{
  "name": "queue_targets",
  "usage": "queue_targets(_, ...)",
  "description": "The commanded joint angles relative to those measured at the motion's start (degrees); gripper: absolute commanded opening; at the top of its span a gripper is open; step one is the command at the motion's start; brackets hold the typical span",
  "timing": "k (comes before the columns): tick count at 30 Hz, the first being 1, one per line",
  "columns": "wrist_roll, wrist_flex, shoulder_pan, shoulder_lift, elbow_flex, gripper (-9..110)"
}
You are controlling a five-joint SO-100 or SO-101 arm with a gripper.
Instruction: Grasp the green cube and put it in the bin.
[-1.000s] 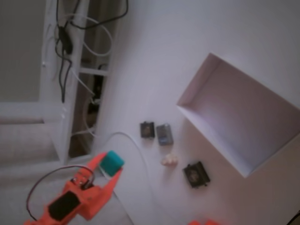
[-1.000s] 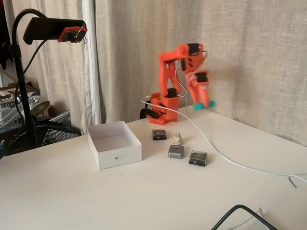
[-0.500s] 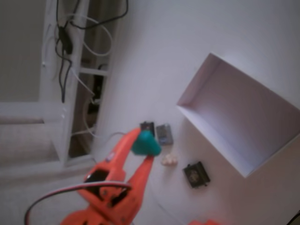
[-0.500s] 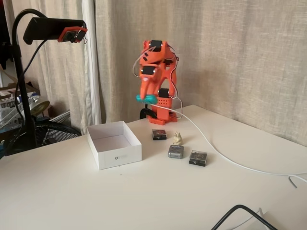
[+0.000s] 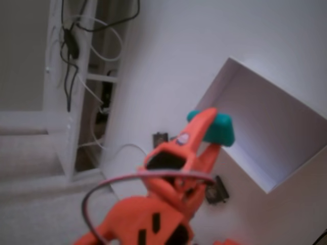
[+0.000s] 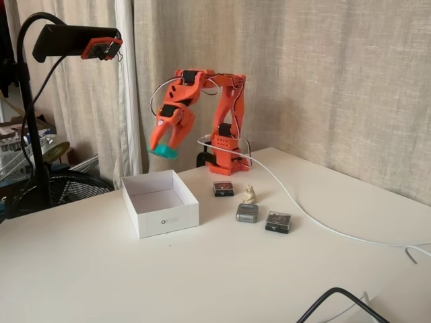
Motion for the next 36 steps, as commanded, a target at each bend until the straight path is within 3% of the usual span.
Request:
queue_targets(1,-1.5,-0.9,1.4,-0.4,-2.5,55)
queue_targets(2,-1.5,-0.4,1.3,-0.4,-2.5,59)
queue_targets(12,-2.2,2.8,-5.2,0.1,-2.5,59)
queue_targets(16,-2.7,5.3,-19.1,5.0,-2.0,59)
queue_targets(27,-1.1,-2.4,-72.9,24.2,4.6,59)
queue_targets(30,-1.1,-2.5,-79.6,32.6,13.0,61)
queue_targets(36,-1.4,-1.2,-80.9,48.1,29.6,61)
